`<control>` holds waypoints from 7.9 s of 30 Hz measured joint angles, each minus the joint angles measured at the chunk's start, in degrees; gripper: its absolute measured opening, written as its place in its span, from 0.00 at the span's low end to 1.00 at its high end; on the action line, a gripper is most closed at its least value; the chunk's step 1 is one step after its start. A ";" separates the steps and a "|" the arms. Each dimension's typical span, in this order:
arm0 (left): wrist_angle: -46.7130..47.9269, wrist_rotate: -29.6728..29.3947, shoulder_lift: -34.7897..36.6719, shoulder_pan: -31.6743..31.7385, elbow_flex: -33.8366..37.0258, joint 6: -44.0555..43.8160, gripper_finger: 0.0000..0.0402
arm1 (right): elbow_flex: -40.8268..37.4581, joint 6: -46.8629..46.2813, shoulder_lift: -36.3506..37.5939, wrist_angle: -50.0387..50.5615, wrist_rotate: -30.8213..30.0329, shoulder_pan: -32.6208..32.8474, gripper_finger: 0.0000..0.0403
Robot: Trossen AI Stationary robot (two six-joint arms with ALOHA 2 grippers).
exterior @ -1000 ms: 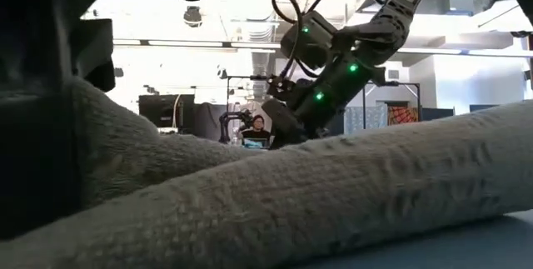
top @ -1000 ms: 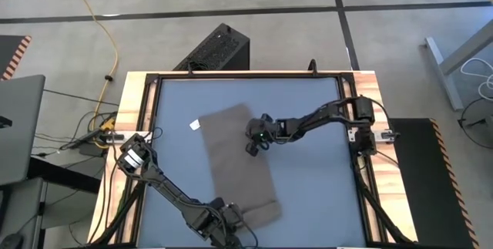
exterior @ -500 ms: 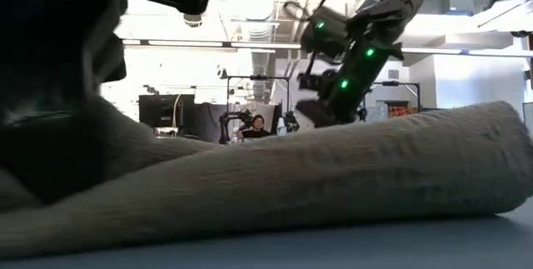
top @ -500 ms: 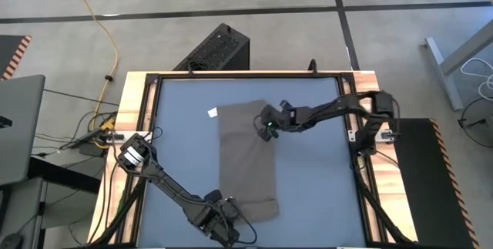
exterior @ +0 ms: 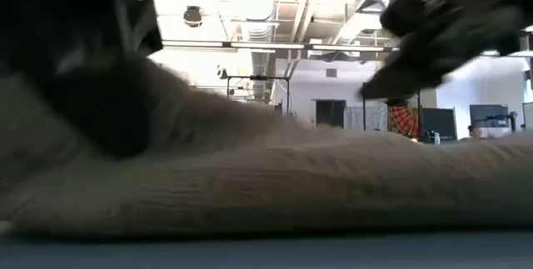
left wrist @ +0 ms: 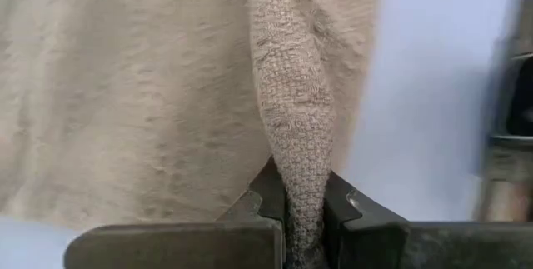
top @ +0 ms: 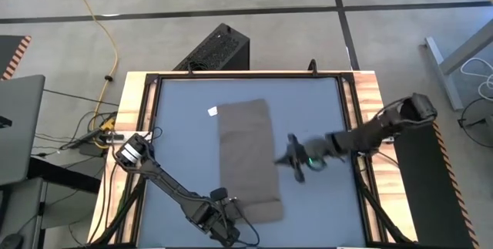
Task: Roll towel into tight, uniform cylinder
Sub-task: Roll the gray towel
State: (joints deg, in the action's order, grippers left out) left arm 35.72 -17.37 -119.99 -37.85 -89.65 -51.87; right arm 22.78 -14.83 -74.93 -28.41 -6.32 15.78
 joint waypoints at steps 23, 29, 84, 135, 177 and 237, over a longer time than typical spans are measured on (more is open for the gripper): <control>-34.21 10.75 1.70 1.23 18.97 -6.08 0.05 | 23.62 -5.94 -27.58 10.66 -17.82 28.65 0.06; -31.90 11.24 2.61 1.84 19.02 -5.26 0.16 | 24.49 -10.23 -30.90 11.91 -17.88 28.70 0.05; -26.35 -14.38 4.48 -5.44 19.04 1.41 0.00 | 24.36 -20.11 -31.31 11.48 -19.05 27.29 0.06; -36.90 -10.54 7.89 -9.97 18.99 37.89 0.38 | 24.64 14.88 -24.40 14.53 -23.14 37.95 0.58; -23.71 -15.11 0.99 -10.02 18.89 21.77 0.32 | 24.66 -3.65 -29.43 18.43 -24.77 34.64 0.08; -52.62 -3.26 27.69 -8.91 46.70 -15.83 0.13 | 20.97 -58.86 -25.57 21.45 -8.38 23.53 0.04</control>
State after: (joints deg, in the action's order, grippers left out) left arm -16.90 -20.63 -92.30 -46.76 -42.94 -67.70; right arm 43.75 -73.68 -100.50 -6.96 -14.70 39.31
